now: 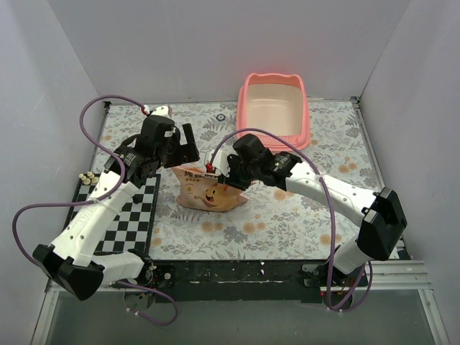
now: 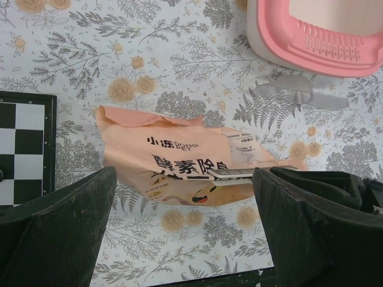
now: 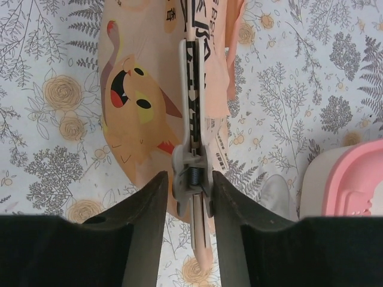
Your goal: Fill the litter box with clean litter
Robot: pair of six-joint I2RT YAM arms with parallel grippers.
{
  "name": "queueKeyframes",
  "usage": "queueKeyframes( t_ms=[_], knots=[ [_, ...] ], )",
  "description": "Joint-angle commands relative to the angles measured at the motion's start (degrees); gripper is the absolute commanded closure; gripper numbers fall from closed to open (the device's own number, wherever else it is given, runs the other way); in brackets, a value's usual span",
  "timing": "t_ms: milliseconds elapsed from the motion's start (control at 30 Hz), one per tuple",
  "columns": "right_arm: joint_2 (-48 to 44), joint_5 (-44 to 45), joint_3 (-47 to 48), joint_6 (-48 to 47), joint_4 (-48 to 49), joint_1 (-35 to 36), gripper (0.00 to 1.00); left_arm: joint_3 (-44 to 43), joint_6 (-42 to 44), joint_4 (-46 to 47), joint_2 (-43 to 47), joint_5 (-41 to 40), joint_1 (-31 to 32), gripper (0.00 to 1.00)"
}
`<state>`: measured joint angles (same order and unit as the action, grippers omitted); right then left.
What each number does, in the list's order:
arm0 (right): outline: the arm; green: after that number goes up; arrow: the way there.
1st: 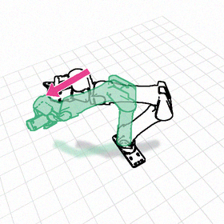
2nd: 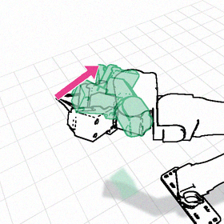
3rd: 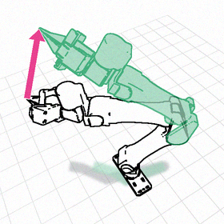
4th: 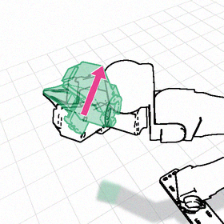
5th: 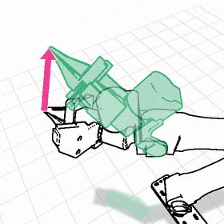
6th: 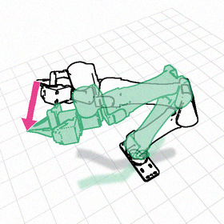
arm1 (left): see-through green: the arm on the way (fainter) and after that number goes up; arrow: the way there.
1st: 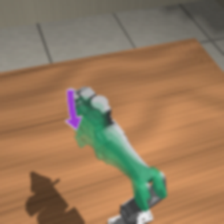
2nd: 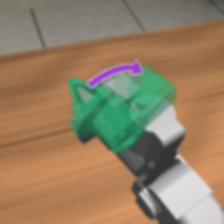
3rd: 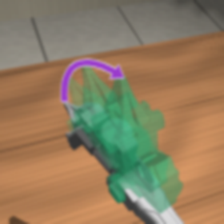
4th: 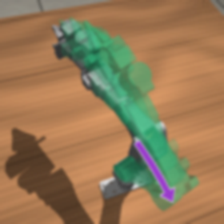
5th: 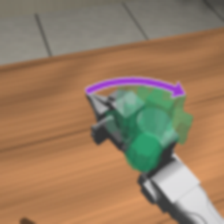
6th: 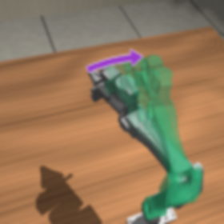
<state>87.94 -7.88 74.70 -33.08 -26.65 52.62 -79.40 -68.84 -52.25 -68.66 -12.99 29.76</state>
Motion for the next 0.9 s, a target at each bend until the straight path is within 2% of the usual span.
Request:
queueKeyframes(
  t_ms=[0,67,100,133,400,567,700,800,867],
  knots=[
    [0.57,-1.79,2.38,2.49,3.18,0.03,0.67,1.52,0.9,1.36,2.39,-1.07,0.12,0.02],
    [0.13,-0.74,1.77,3.11,4.06,0.03,0.83,2.4,0.9,1.89,2.92,-0.72,0.12,0.02],
    [0.04,-0.12,1.77,3.46,4.5,0.03,0.95,2.75,0.9,1.89,3.01,-0.63,0.12,0.02],
    [-0.05,0.75,1.77,3.72,4.59,0.03,0.99,3.02,0.9,1.8,3.1,-0.63,0.12,0.02],
    [-7.68,7.6,1.59,6.79,4.33,0.03,0.99,3.72,1.51,2.94,3.8,-0.37,0.12,0.02],
    [-13.66,22.43,1.33,12.76,1.61,-0.06,0.99,3.9,1.69,3.73,3.98,-0.37,0.12,0.02],
    [-16.4,38.88,-1.04,24.52,-1.89,-1.37,0.99,4.33,2.04,4.52,4.15,0.16,0.12,0.02],
    [-17.19,43.29,-3.76,37.51,-8.47,-6.55,0.99,4.95,2.48,5.93,3.98,1.12,0.12,0.02],
    [-18.06,43.13,-6.22,45.7,-11.65,-12.16,0.99,4.86,2.66,6.46,3.54,2.09,0.12,0.02]
  ],
)
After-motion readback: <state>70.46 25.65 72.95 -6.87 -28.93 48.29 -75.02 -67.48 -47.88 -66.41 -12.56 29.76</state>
